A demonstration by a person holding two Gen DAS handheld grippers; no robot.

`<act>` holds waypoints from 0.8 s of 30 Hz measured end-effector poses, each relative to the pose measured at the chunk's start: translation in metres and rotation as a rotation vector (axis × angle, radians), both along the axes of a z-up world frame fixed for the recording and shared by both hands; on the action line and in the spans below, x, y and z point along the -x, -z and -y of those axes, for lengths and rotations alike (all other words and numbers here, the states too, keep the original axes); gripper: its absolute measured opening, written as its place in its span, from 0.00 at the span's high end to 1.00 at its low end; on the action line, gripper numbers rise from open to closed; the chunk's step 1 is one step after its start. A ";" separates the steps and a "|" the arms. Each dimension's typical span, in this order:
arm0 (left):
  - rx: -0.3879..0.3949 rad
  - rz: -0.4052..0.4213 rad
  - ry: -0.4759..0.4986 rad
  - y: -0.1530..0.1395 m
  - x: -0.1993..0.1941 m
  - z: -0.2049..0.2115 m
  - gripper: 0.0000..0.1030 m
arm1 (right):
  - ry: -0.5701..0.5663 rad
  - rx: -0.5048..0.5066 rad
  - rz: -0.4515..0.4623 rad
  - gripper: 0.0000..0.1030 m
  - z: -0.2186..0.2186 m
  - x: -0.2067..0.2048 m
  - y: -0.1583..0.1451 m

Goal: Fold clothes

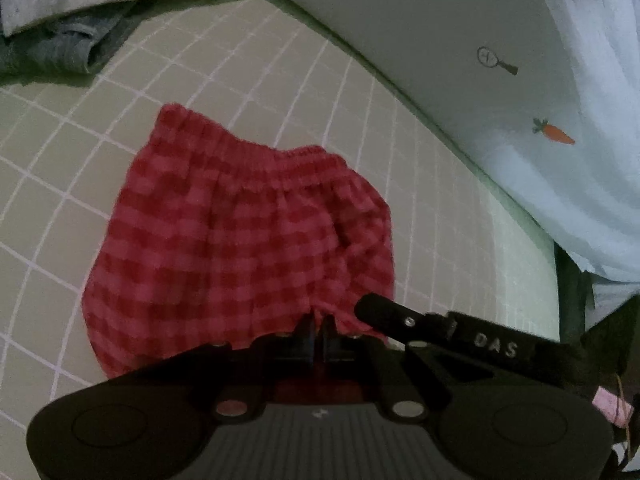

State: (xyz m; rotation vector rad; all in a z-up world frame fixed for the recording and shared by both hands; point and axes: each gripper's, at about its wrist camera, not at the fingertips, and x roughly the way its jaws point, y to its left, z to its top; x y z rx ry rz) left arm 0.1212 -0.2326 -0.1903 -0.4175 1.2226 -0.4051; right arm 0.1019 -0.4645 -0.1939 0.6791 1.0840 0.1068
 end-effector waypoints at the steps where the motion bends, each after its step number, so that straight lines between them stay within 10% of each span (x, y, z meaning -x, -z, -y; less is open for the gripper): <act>1: 0.003 0.002 -0.003 -0.001 0.000 -0.001 0.99 | -0.004 0.010 0.010 0.95 0.001 0.001 -0.003; 22: -0.011 0.122 0.007 -0.032 -0.002 -0.008 1.00 | 0.223 0.167 0.176 0.99 0.103 0.048 -0.057; 24: -0.015 0.119 0.006 -0.031 -0.001 -0.008 1.00 | 0.208 0.153 0.152 0.85 0.103 0.042 -0.056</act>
